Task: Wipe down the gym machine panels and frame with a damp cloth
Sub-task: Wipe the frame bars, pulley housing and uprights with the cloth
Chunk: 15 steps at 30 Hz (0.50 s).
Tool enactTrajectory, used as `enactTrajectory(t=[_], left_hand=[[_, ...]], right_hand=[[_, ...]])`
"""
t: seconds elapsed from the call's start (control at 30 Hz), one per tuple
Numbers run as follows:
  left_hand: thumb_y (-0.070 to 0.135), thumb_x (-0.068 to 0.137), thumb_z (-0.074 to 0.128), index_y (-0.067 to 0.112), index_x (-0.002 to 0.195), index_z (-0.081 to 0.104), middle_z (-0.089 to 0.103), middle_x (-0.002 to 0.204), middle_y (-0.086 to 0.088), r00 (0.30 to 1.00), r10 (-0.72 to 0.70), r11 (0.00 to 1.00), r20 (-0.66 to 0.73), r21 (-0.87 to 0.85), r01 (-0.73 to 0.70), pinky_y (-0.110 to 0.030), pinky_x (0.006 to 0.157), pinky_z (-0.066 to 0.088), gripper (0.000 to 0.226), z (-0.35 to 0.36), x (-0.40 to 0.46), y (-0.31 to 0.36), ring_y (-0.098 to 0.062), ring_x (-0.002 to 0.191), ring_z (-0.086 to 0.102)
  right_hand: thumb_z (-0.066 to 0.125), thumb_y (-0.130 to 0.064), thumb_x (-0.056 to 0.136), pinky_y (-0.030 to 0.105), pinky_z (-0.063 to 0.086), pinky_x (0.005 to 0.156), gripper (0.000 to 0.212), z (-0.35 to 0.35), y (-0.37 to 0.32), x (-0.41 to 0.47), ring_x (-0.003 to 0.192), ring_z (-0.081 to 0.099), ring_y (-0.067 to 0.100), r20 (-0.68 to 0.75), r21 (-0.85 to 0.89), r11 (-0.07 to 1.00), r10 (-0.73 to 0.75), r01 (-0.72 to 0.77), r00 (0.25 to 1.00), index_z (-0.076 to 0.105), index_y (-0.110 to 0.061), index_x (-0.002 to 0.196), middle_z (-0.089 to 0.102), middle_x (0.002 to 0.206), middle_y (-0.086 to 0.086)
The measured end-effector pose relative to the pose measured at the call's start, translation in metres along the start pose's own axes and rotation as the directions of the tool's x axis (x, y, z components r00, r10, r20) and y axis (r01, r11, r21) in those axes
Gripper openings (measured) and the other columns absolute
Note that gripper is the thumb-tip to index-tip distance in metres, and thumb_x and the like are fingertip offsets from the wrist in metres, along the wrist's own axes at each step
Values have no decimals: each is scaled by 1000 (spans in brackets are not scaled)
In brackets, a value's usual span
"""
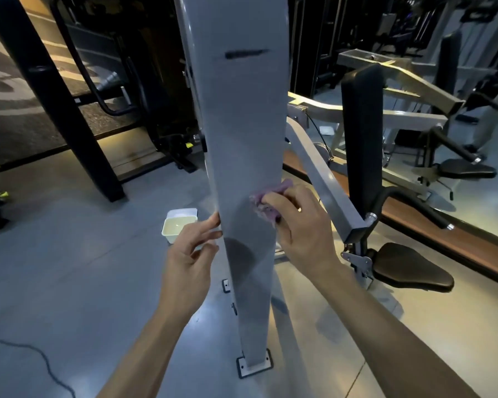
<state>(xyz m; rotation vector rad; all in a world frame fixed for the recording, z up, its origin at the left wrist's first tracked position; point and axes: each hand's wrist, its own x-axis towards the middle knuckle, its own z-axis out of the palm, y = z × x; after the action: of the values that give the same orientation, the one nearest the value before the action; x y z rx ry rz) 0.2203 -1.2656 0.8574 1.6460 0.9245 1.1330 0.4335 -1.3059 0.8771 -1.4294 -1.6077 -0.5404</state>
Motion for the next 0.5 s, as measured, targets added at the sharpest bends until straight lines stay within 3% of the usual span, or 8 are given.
enactTrajectory(t=[0.1, 0.23, 0.3, 0.4, 0.5], left_hand=[[-16, 99, 49, 32, 139, 65, 67, 127, 7, 997, 54, 998, 46, 20, -55, -52, 102, 53, 65, -6, 0, -7, -19, 121, 66], [-16, 99, 46, 44, 140, 59, 62, 129, 16, 988, 86, 996, 126, 25, -90, -37, 102, 53, 75, -11, -1, -10, -11, 127, 61], [-17, 98, 45, 44, 141, 57, 60, 129, 19, 982, 117, 992, 147, 20, -122, -34, 101, 52, 76, -14, -1, -15, -13, 129, 60], [-9, 97, 45, 36, 144, 57, 59, 136, 18, 971, 180, 983, 159, 12, -184, -38, 104, 51, 66, -16, 1, -30, -18, 132, 59], [-7, 98, 45, 27, 145, 58, 56, 148, 17, 956, 220, 974, 196, 4, -225, -35, 111, 48, 59, -19, -1, -39, -15, 141, 51]], right_hand=[[54, -12, 92, 26, 45, 70, 26, 21, 3, -51, 91, 57, 24, 141, -33, 996, 87, -84, 986, 62, -20, 115, 58, 106, 7], [45, -16, 90, 26, 35, 63, 28, 31, 0, -96, 83, 59, 28, 373, -124, 984, 164, -126, 913, 67, -21, 105, 58, 104, 1], [47, -12, 89, 30, 41, 65, 29, 23, -5, -80, 87, 58, 25, 313, -129, 983, 168, -134, 935, 68, -21, 108, 61, 107, 1], [60, 2, 89, 30, 48, 72, 32, 12, -11, -50, 93, 58, 22, 107, -115, 970, 226, -214, 968, 72, -15, 113, 61, 109, 6], [51, -4, 91, 9, 42, 79, 29, 23, -18, -58, 95, 51, 6, 23, -74, 963, 260, -258, 965, 72, -9, 110, 59, 107, 6]])
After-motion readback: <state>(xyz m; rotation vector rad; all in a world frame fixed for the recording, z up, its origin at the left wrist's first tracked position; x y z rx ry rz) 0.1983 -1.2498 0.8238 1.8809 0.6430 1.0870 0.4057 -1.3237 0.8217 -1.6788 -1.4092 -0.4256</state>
